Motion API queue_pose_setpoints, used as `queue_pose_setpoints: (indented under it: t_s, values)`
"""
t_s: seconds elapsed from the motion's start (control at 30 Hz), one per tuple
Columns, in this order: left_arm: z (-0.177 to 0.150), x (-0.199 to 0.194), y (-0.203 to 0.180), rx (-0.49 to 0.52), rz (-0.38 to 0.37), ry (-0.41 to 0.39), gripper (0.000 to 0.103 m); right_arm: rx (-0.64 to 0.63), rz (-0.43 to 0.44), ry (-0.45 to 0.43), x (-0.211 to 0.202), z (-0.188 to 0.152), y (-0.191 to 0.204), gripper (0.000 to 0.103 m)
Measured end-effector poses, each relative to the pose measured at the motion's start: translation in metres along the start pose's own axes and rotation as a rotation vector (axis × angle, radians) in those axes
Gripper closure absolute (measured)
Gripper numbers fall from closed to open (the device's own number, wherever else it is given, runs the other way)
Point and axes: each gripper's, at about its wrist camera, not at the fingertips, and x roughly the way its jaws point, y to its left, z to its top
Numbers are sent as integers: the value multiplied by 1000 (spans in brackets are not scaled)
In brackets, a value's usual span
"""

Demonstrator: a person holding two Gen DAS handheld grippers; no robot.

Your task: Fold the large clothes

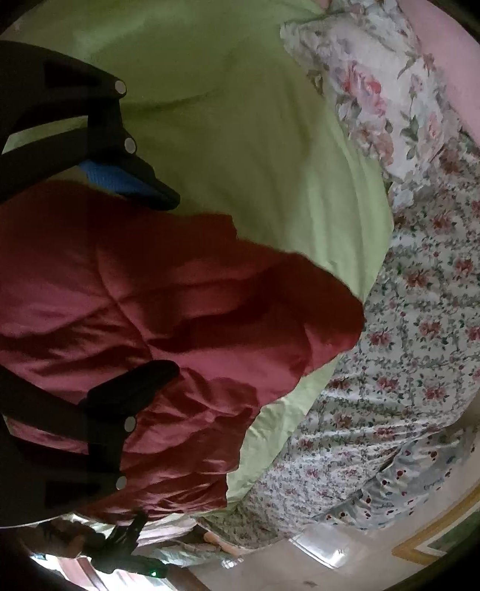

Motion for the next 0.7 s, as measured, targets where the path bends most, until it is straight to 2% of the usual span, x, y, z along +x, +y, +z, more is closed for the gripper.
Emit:
queue_pose_setpoints:
  t_s: [0.2, 0.33, 0.4, 0.43, 0.47, 0.5, 0.53, 0.57, 0.7]
  values:
    - [11, 18, -19, 31, 50, 1, 17, -90, -73, -49, 8, 25, 24, 5]
    - [15, 27, -28, 66, 52, 11, 17, -111, -49, -15, 27, 39, 38, 4]
    - [14, 30, -37, 117, 60, 6, 30, -128, -53, -13, 33, 41, 46, 7]
    - [12, 33, -42, 145, 74, 9, 50, -150, -68, -20, 34, 41, 52, 19]
    - [11, 35, -45, 162, 85, 13, 62, -180, -83, -30, 34, 39, 58, 45]
    - [11, 35, -46, 172, 85, 15, 67, -201, -109, -35, 35, 37, 63, 57]
    - [12, 34, -46, 172, 72, 13, 76, -222, -151, -43, 36, 35, 68, 74]
    - [13, 33, -46, 168, 56, 8, 82, -238, -170, -57, 35, 34, 71, 82]
    - [31, 22, -48, 153, -7, -32, 85, -226, -166, -111, 22, 39, 69, 90]
